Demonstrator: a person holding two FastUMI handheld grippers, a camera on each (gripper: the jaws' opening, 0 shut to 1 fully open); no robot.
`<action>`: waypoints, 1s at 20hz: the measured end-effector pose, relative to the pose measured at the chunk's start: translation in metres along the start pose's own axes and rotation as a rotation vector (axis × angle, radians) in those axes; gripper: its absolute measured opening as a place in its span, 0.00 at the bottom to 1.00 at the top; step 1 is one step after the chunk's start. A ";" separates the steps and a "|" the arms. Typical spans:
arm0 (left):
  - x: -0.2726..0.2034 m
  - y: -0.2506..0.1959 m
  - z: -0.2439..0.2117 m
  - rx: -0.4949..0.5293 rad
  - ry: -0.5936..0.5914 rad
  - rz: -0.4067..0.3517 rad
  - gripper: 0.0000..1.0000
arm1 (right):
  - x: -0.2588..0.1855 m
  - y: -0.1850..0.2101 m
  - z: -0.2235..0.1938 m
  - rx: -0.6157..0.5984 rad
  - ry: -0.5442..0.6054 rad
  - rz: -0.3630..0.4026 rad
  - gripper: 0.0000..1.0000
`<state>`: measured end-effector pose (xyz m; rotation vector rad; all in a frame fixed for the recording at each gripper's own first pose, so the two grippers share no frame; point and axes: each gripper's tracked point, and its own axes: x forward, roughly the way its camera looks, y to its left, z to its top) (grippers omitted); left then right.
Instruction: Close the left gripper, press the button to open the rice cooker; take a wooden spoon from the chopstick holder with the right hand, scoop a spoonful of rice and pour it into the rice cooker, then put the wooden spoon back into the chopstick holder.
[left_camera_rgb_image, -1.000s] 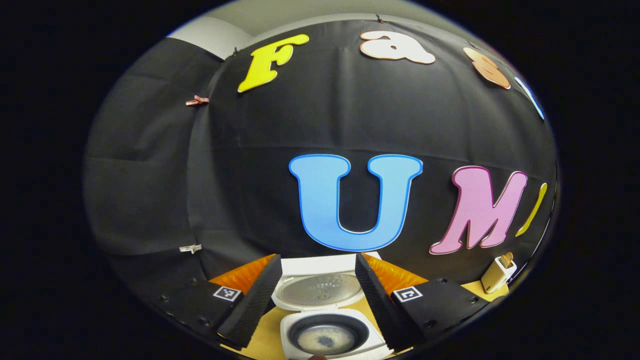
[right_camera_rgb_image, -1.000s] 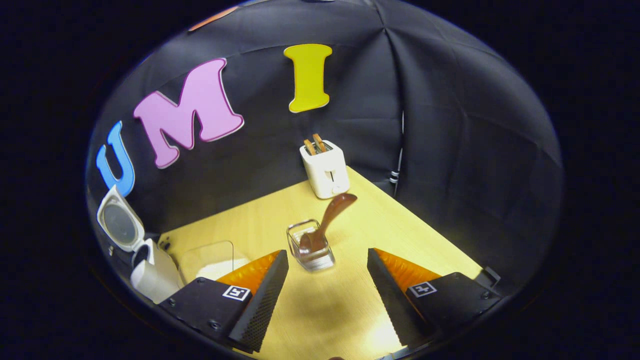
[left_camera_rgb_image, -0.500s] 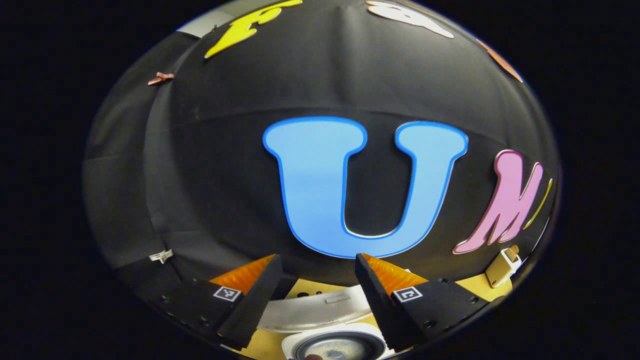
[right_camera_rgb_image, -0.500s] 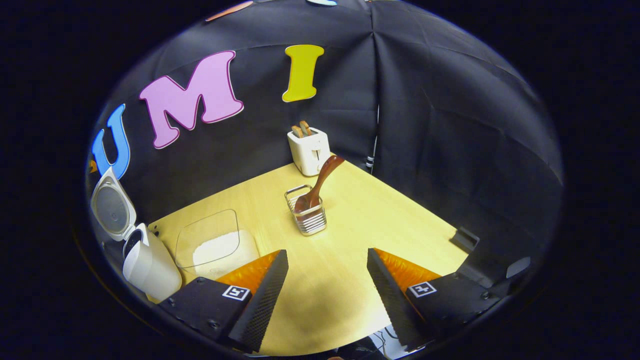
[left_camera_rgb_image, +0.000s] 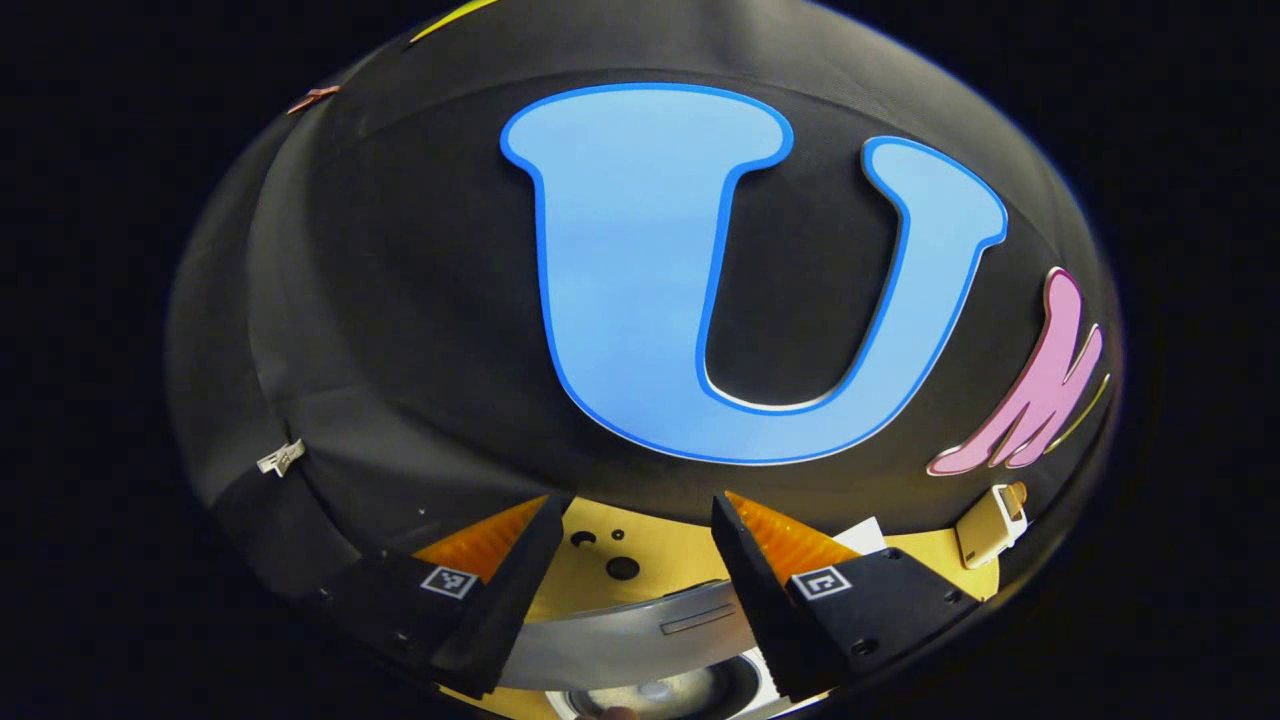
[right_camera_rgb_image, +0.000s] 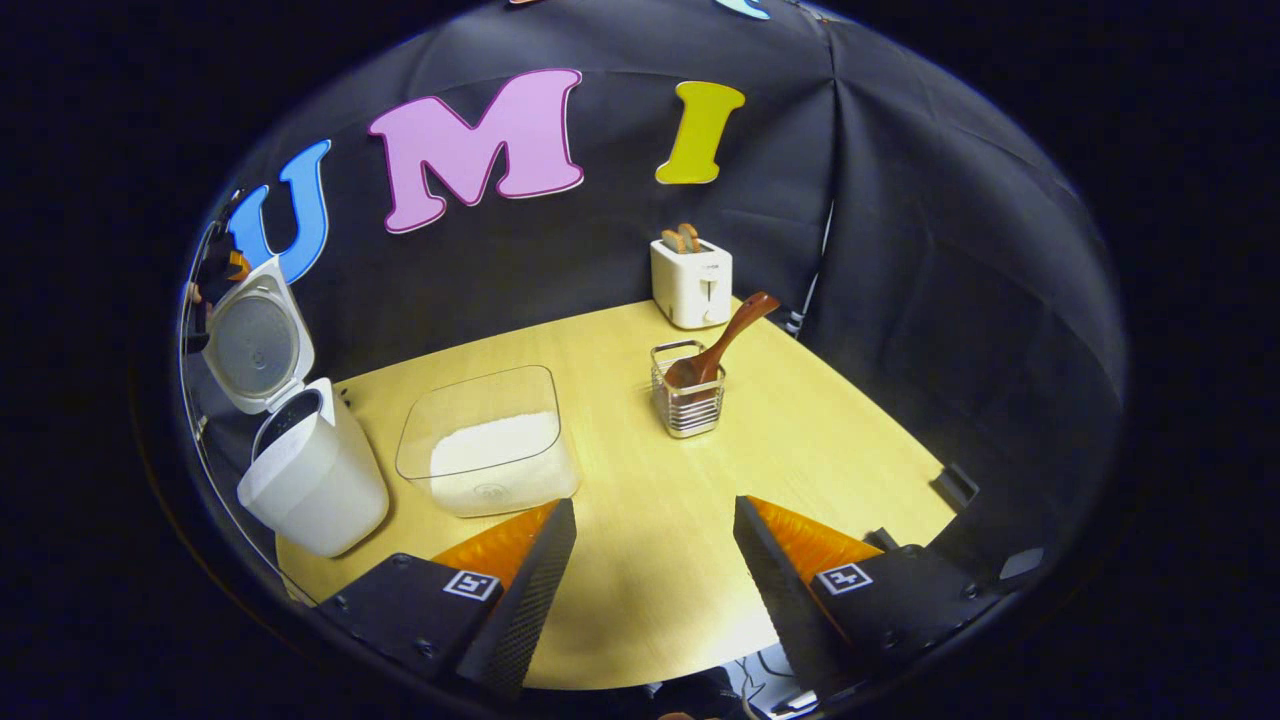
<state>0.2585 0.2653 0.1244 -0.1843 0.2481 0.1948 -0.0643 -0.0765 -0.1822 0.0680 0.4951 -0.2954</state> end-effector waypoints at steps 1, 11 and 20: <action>-0.006 -0.007 -0.009 -0.012 0.028 -0.019 0.98 | 0.002 0.003 -0.001 0.005 0.007 0.010 0.99; -0.066 -0.035 -0.154 -0.097 0.200 -0.008 0.99 | 0.025 0.005 0.017 0.020 -0.009 0.084 0.99; -0.071 -0.047 -0.244 0.043 0.213 0.108 0.98 | 0.034 0.009 0.010 -0.017 0.034 0.151 0.99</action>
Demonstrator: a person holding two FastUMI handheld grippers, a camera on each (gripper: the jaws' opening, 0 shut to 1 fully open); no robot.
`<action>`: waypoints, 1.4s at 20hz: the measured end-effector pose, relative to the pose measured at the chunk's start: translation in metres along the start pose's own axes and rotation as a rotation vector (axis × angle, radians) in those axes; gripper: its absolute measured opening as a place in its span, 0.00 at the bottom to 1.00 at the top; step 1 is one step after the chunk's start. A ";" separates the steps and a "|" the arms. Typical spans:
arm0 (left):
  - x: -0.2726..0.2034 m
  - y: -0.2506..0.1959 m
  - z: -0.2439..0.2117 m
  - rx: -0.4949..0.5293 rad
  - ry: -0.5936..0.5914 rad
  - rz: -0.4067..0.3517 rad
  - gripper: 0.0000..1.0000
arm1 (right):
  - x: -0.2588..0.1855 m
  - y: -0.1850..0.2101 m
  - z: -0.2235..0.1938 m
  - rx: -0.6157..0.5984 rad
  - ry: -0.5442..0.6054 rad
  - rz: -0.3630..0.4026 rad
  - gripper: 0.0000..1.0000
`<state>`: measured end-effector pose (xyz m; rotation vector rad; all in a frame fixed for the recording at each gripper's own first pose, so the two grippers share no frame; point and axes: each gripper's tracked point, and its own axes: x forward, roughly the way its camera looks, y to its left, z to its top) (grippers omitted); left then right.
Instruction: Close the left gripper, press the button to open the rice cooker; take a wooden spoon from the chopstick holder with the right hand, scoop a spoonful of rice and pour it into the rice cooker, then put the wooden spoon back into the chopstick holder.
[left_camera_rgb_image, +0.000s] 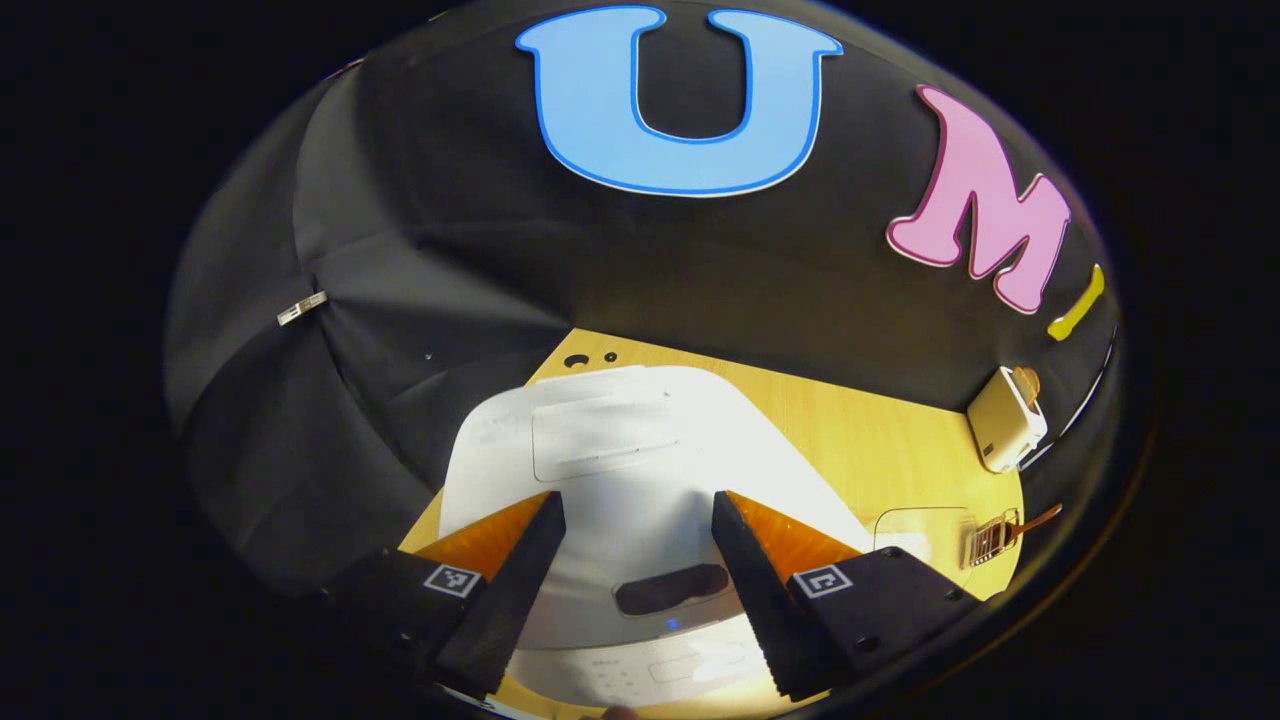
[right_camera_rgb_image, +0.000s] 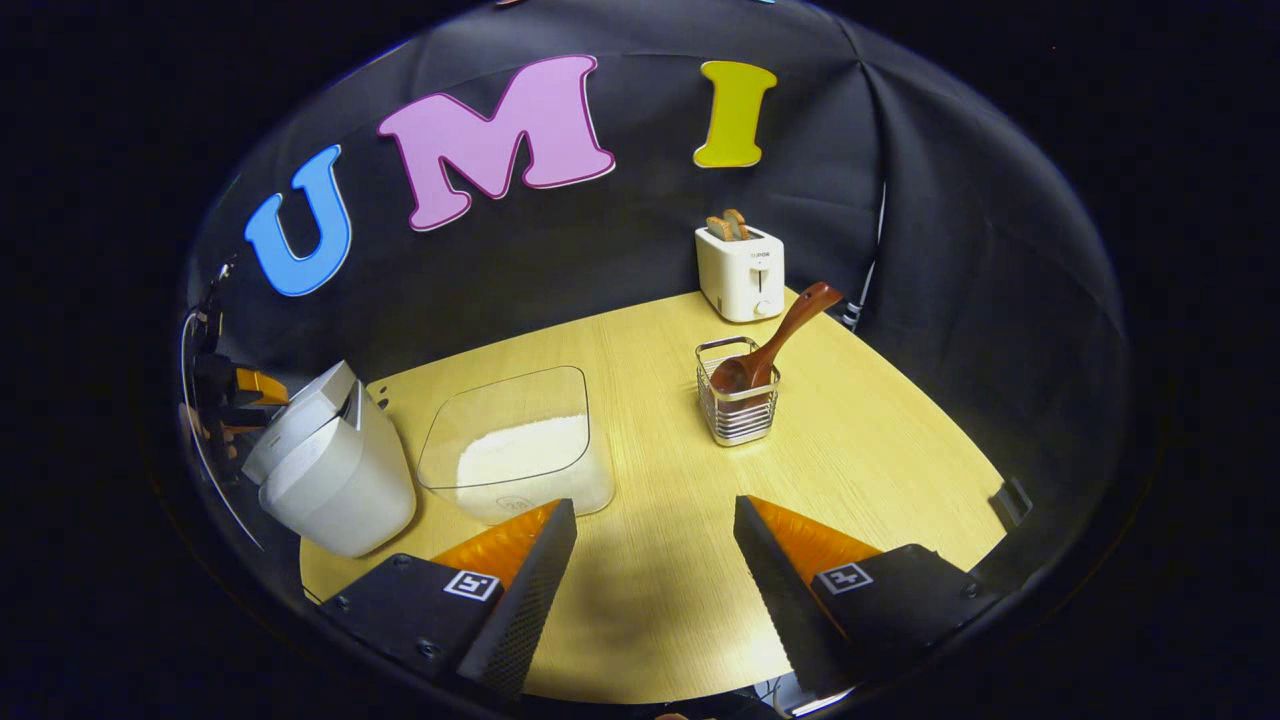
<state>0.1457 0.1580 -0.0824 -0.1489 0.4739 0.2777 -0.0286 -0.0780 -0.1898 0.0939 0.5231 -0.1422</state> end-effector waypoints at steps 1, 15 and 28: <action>0.001 -0.001 -0.006 0.001 -0.005 0.007 0.98 | 0.001 0.002 -0.002 -0.011 0.007 0.011 0.99; 0.003 -0.005 -0.026 0.032 -0.196 0.055 1.00 | 0.022 0.043 -0.017 -0.107 0.071 0.147 0.99; -0.097 -0.042 -0.018 0.086 -0.438 -0.040 0.97 | 0.010 0.040 -0.015 -0.147 0.030 0.158 0.98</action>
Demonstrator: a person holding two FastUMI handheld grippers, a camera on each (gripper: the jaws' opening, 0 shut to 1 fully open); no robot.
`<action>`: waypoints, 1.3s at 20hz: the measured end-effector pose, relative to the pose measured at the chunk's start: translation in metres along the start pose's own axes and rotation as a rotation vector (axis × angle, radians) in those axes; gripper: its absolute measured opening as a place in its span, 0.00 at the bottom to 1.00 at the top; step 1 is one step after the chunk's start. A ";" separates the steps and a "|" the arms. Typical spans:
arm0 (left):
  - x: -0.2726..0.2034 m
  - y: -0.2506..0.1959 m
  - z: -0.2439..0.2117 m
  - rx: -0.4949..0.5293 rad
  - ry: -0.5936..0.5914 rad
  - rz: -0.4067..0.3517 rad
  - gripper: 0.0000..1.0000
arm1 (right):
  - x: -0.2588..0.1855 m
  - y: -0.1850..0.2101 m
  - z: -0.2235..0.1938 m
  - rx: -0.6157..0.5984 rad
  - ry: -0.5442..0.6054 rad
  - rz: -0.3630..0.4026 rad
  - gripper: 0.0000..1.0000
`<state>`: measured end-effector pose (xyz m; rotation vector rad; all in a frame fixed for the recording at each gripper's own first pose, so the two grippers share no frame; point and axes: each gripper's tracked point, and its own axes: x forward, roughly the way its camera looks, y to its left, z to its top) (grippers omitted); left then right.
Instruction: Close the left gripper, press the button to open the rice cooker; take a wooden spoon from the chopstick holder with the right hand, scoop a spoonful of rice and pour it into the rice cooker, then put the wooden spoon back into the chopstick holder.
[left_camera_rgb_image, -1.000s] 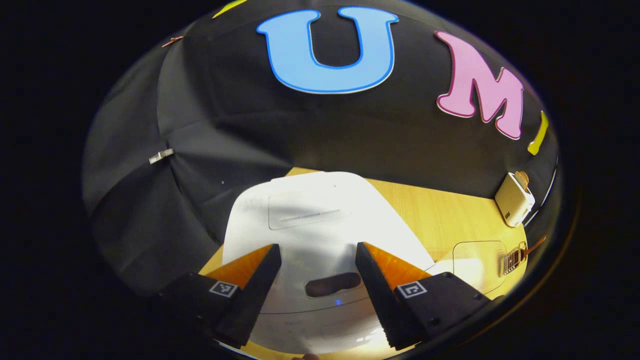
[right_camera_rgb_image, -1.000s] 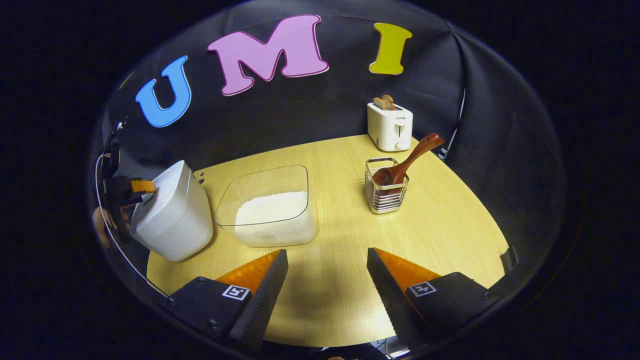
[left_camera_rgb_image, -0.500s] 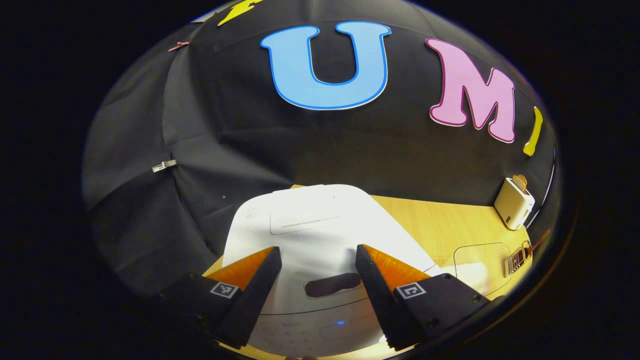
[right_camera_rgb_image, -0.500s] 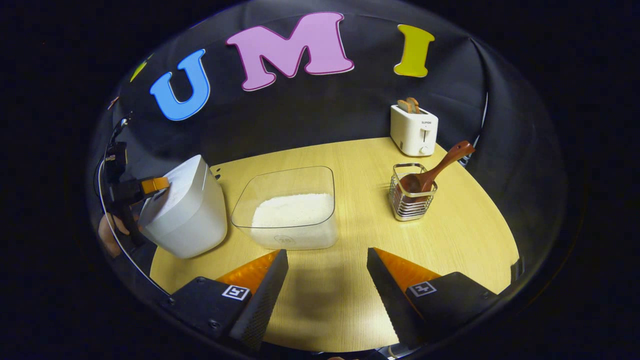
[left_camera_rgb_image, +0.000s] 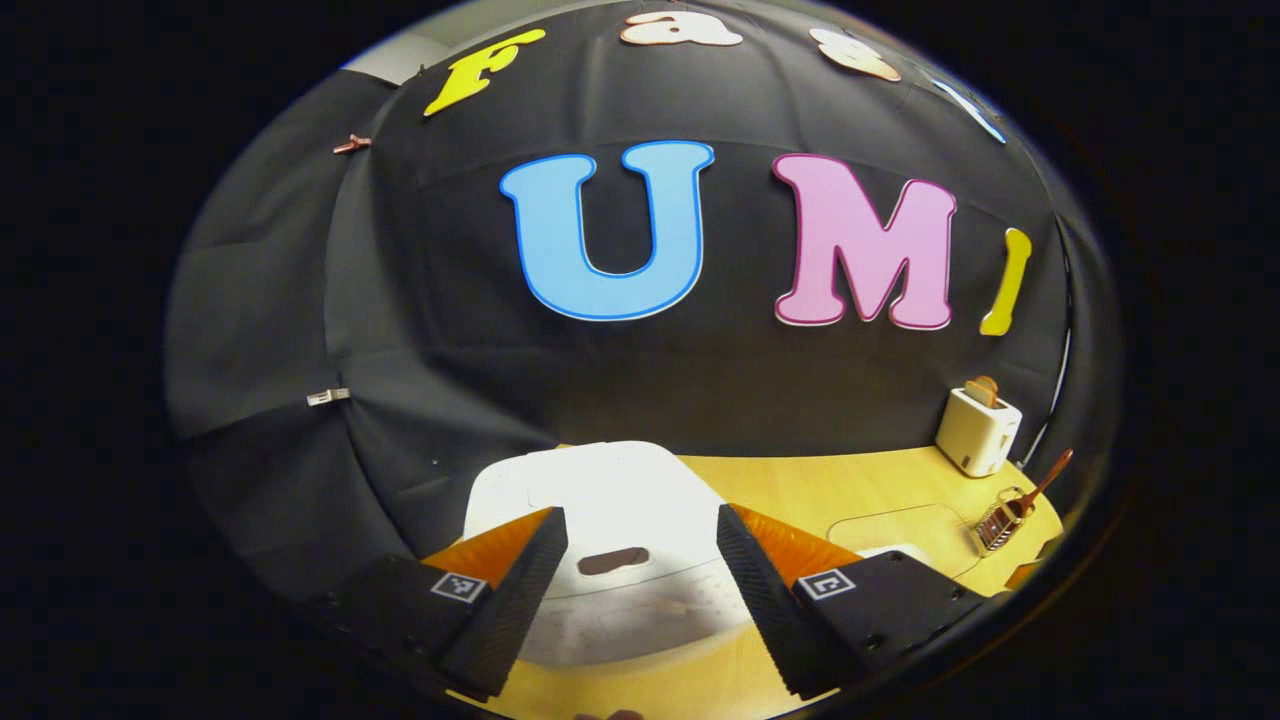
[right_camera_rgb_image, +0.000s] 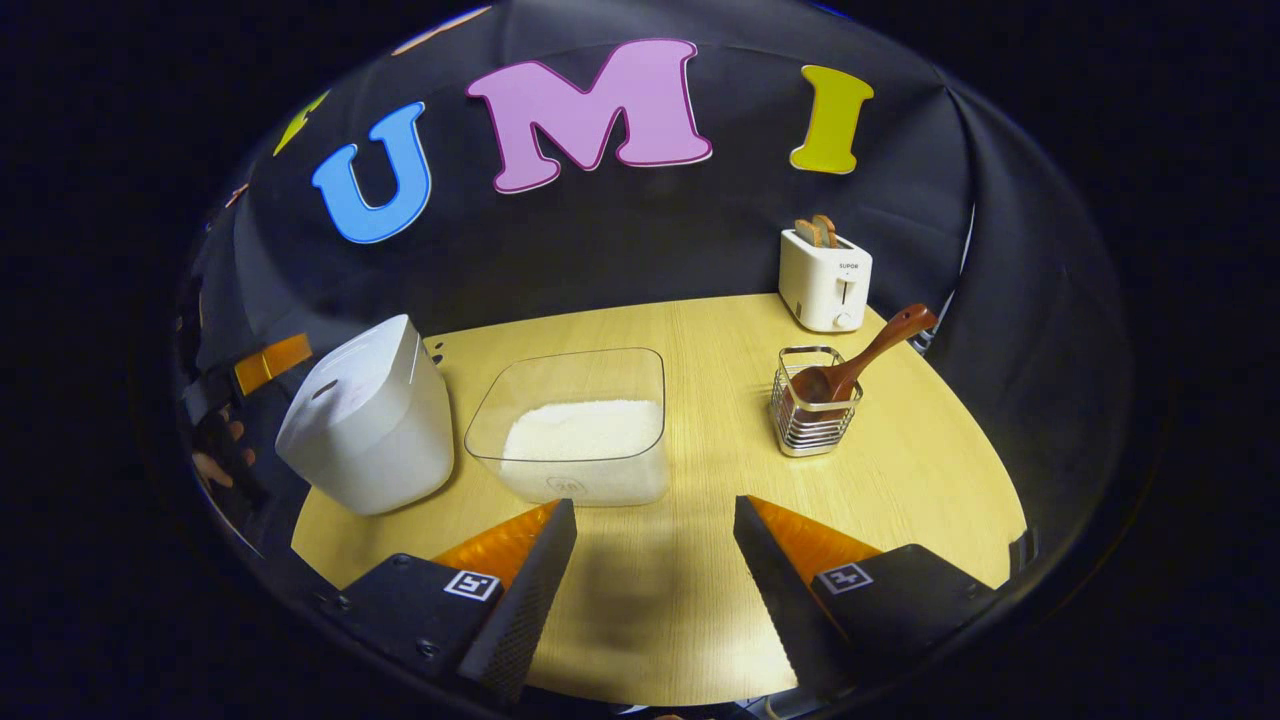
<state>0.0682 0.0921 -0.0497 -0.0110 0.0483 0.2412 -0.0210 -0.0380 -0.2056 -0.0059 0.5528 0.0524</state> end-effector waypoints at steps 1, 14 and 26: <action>-0.004 0.002 -0.003 -0.022 0.022 0.009 0.97 | -0.002 -0.001 -0.001 0.003 0.004 -0.001 0.99; -0.100 -0.076 -0.037 -0.118 0.096 -0.204 0.95 | -0.046 -0.003 0.034 0.032 -0.119 -0.035 0.98; -0.106 -0.075 -0.067 -0.116 0.197 -0.235 0.96 | -0.037 0.010 0.005 0.062 -0.035 -0.001 0.99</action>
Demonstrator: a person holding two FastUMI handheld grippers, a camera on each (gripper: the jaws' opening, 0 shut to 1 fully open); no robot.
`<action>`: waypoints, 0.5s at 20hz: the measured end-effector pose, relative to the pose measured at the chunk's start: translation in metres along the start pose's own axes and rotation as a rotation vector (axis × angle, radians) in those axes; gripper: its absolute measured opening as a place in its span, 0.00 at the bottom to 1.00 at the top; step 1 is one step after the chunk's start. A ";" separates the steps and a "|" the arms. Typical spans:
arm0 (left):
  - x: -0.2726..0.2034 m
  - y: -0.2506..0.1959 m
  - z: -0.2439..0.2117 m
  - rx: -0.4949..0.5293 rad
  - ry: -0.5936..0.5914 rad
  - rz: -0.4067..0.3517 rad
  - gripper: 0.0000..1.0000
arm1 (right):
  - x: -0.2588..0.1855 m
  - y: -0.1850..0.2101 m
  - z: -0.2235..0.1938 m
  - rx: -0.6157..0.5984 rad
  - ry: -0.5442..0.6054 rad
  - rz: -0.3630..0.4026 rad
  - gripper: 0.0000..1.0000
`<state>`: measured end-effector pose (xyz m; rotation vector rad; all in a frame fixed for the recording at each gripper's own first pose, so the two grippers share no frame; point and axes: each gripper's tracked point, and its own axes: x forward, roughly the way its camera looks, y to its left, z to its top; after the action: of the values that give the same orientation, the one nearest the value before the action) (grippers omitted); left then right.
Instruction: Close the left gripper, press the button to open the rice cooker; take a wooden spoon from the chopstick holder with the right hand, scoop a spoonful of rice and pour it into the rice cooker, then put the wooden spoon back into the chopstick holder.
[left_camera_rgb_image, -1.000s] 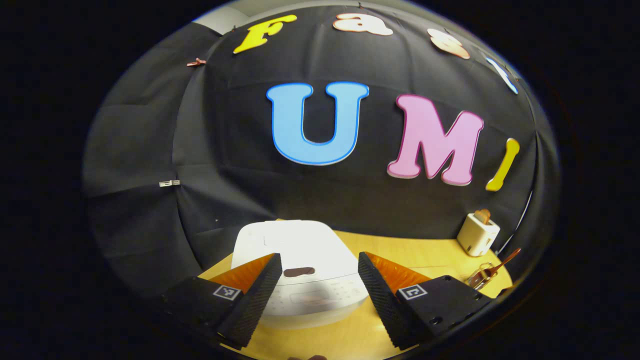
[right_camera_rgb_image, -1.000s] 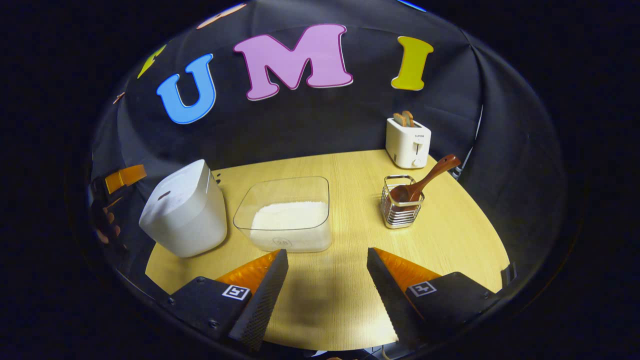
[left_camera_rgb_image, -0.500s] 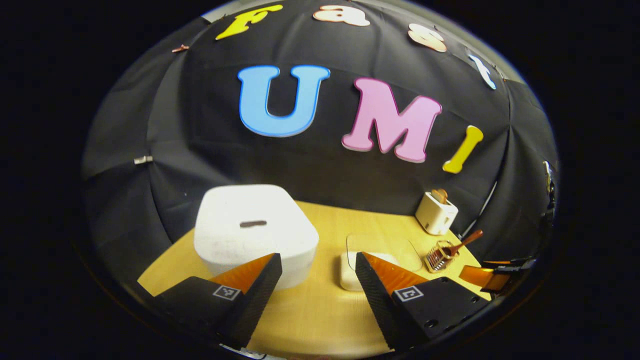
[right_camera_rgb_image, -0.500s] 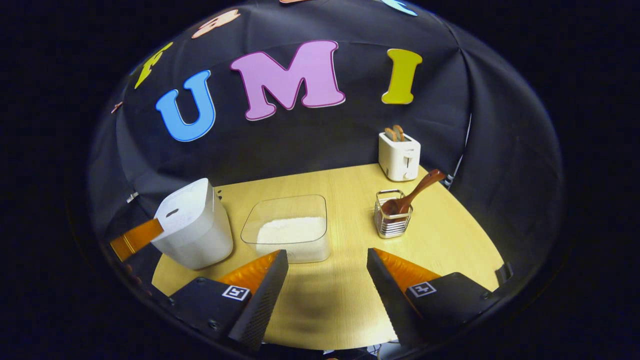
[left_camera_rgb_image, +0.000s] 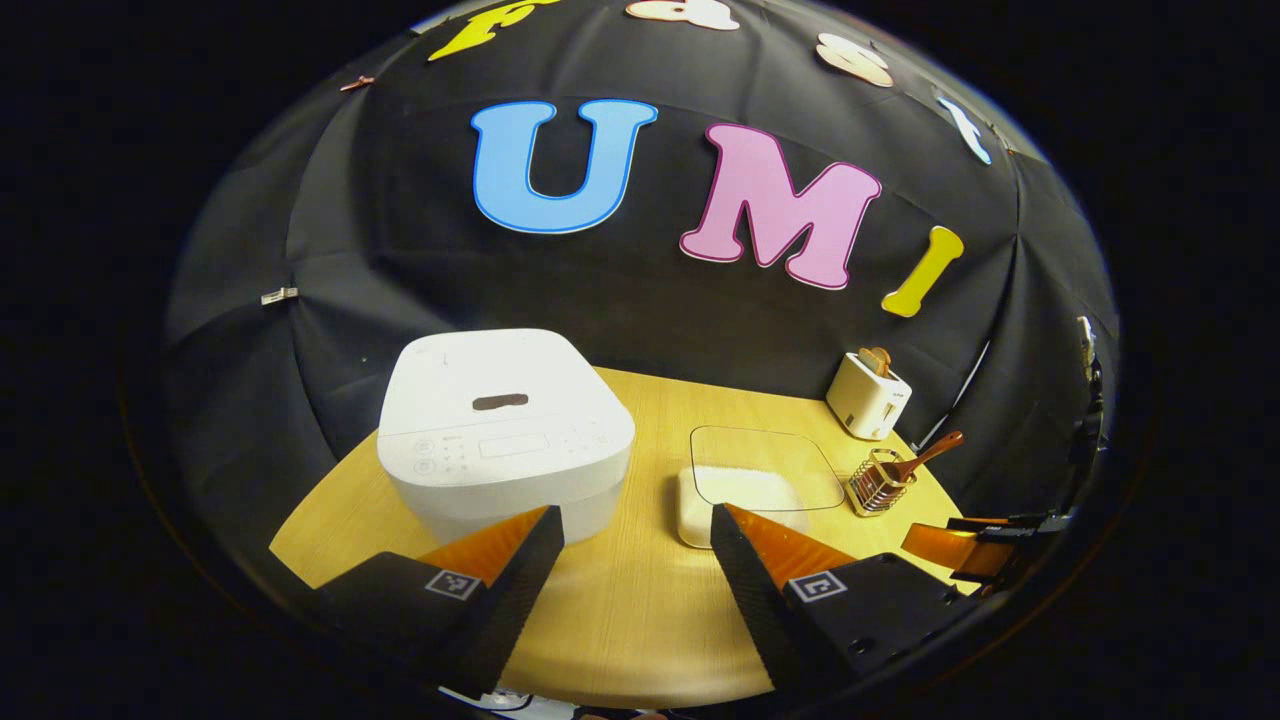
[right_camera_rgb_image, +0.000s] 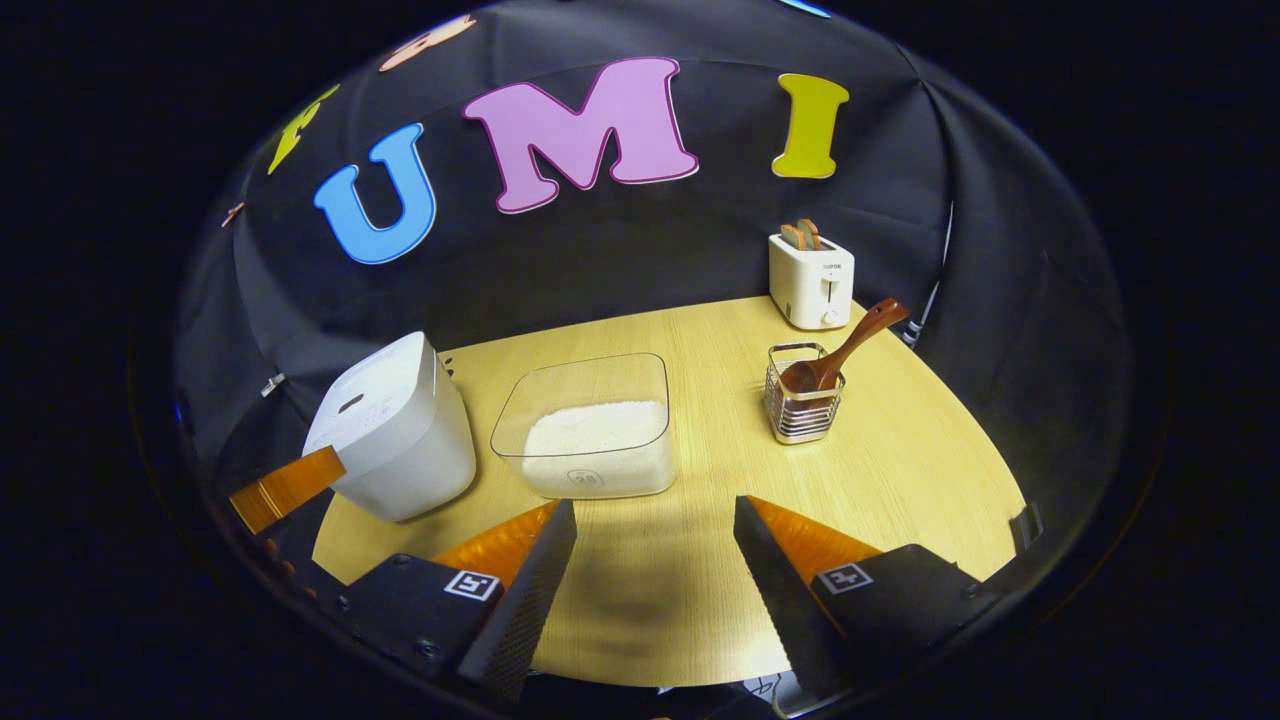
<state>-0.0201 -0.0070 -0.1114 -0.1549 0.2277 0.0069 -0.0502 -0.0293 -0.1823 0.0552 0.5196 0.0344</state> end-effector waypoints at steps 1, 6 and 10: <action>0.000 0.002 -0.001 -0.001 0.002 0.000 0.96 | 0.001 0.001 -0.001 0.005 0.004 -0.002 0.98; 0.003 0.022 0.006 0.017 -0.025 0.016 0.96 | 0.009 0.008 -0.003 0.027 0.014 -0.015 0.99; 0.000 0.026 -0.001 0.086 -0.040 0.003 0.95 | 0.012 0.019 -0.012 -0.005 0.031 -0.025 0.98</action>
<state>-0.0210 0.0189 -0.1165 -0.0684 0.1879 0.0027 -0.0467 -0.0087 -0.1974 0.0435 0.5511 0.0126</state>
